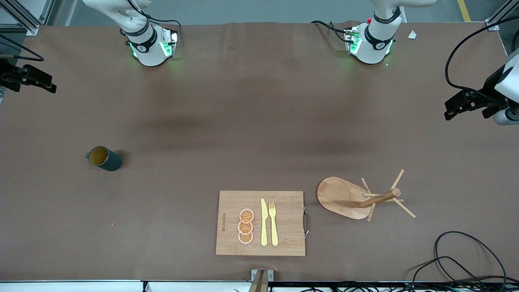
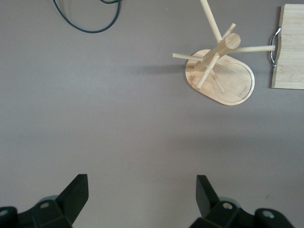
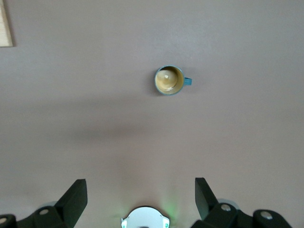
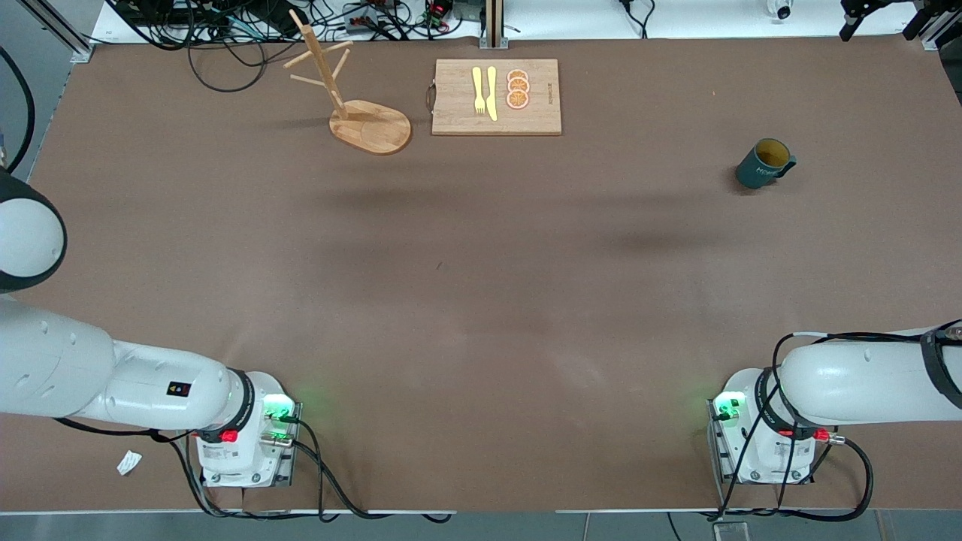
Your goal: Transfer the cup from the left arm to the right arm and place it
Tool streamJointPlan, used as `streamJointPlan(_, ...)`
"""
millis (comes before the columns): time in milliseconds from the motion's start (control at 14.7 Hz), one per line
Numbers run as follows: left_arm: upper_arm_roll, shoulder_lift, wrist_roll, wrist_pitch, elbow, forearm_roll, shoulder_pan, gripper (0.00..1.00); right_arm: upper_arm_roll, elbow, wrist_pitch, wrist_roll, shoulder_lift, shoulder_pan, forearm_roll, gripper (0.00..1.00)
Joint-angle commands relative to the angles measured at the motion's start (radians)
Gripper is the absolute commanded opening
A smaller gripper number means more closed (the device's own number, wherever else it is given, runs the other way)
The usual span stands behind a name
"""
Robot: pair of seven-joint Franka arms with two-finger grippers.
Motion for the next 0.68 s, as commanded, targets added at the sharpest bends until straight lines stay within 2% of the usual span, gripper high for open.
streamJointPlan(0,-0.002,0.014,0.004,-0.006,0.025,0.009,0.003,1.0,0.001,0.013,-0.017,0.007,-0.016,-0.009,0.021,1.0)
streamJointPlan(611,-0.002,0.016,0.004,-0.006,0.025,0.009,0.005,1.0,-0.006,0.051,-0.057,0.014,-0.027,-0.018,0.029,1.0)
